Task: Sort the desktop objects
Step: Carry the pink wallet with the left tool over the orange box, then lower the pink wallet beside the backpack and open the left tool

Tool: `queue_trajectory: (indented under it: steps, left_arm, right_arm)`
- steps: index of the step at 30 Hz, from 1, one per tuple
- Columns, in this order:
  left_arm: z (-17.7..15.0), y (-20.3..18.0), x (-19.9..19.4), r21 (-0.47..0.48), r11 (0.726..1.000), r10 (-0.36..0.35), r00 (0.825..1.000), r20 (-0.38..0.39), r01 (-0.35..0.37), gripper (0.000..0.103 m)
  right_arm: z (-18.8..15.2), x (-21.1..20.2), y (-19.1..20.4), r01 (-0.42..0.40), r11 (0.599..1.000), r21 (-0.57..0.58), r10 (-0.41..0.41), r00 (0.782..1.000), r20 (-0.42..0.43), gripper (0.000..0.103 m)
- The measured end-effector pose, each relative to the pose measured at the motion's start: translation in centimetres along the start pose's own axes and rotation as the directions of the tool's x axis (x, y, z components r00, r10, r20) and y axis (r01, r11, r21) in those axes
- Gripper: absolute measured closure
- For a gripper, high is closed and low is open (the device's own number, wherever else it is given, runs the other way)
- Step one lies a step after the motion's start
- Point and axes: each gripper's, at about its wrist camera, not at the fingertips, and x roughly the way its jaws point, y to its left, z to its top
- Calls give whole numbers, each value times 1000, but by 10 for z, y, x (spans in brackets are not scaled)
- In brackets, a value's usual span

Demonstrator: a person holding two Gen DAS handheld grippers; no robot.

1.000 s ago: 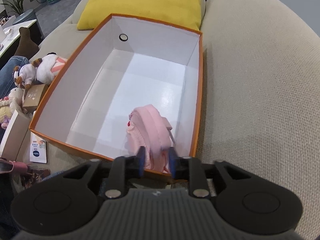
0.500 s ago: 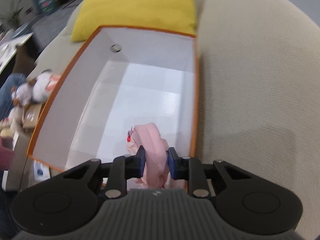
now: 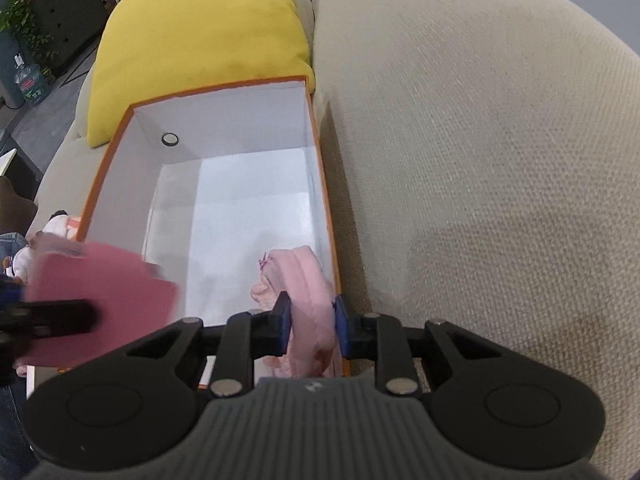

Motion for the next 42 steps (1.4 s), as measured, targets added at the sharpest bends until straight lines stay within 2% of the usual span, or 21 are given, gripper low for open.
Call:
queue_trajectory:
  steps: [9,13,22,28,34,37,40,42]
  left_arm:
    - [9,-8,57,-140,990,-18,995,-99,4,83]
    - [10,-7,72,-198,980,-11,993,-121,-14,83]
    - [6,-3,88,-237,971,-23,994,-111,-4,83]
    - [2,3,83,-248,968,-70,991,-116,40,79]
    - [-4,11,65,-227,973,7,995,-100,-30,79]
    - [-4,15,64,-253,966,28,994,-104,-54,83]
    - [-5,14,55,-232,965,109,990,-84,-126,84]
    - [-5,16,55,-232,967,87,991,-97,-108,84]
  right_arm:
    - [-2,2,-10,-40,999,30,40,999,4,78]
    - [-2,4,-12,-105,993,55,108,993,-42,77]
    - [-1,18,-17,-112,990,84,117,992,-55,78]
    - [-1,17,-20,-126,988,94,131,990,-52,78]
    - [-3,19,-18,-140,985,101,145,988,-50,78]
    - [-3,18,-15,-139,986,91,143,988,-49,78]
    - [-4,16,-11,-130,989,75,134,990,-52,78]
    - [-4,16,-9,-131,989,73,135,990,-50,78]
